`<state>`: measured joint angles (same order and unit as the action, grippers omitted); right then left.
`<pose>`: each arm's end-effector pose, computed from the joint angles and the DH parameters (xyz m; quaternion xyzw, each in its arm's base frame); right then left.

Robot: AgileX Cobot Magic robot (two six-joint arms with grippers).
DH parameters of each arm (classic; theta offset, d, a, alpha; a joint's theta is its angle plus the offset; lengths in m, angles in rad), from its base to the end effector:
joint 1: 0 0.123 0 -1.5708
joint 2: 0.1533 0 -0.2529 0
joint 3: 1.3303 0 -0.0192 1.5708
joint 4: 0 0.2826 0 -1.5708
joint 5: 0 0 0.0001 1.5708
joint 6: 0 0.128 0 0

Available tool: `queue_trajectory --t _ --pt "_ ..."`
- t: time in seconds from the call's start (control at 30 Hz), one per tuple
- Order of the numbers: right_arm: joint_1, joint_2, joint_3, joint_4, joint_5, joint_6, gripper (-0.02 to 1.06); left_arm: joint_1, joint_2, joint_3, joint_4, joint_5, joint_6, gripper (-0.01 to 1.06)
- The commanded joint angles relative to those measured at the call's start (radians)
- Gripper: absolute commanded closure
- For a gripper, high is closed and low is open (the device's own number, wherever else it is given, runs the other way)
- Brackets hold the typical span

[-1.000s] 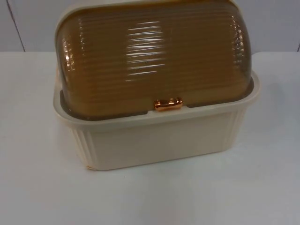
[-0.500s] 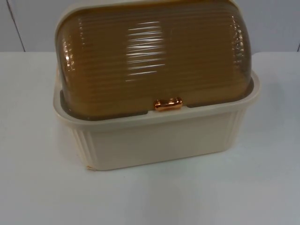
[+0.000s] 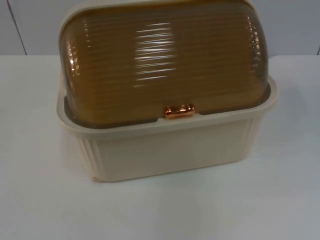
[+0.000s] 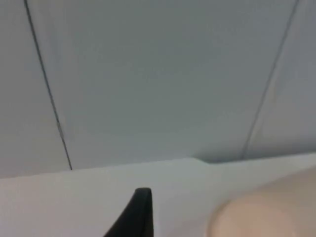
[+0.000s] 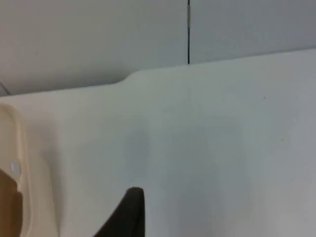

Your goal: Open the box lid with the left hand, place the block into the box with the right hand, then close the box lid with the left hand.

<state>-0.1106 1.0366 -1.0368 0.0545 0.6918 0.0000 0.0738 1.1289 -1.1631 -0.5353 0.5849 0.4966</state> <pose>0.2898 -0.0277 0.3289 0.0594 0.8833 -0.0006 0.4651 0.3213 -0.0124 0.3712 0.0638 0.8253 -0.0878 0.5542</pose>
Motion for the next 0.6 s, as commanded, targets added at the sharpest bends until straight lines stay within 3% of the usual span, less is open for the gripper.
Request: queue_trajectory --t 0.0,0.2,0.33,0.47,0.57 --pt "0.003 -0.015 0.002 0.004 0.032 0.000 -0.01 -0.003 -0.017 0.002 0.005 0.060 0.005 0.02" --pt "0.003 -0.094 0.002 -0.061 0.089 0.031 -0.01 -0.003 -0.040 0.002 0.042 0.136 -0.025 0.02" --pt "0.003 -0.144 0.002 -0.049 0.111 0.060 -0.01 -0.003 -0.046 0.002 0.039 0.180 -0.042 0.02" --pt "0.003 -0.185 0.002 -0.055 0.181 0.104 -0.01 -0.003 -0.057 0.002 0.023 0.327 -0.058 0.02" --pt "0.003 -0.187 0.002 -0.055 0.235 0.069 -0.01 -0.003 -0.068 0.002 0.027 0.378 -0.035 0.02"
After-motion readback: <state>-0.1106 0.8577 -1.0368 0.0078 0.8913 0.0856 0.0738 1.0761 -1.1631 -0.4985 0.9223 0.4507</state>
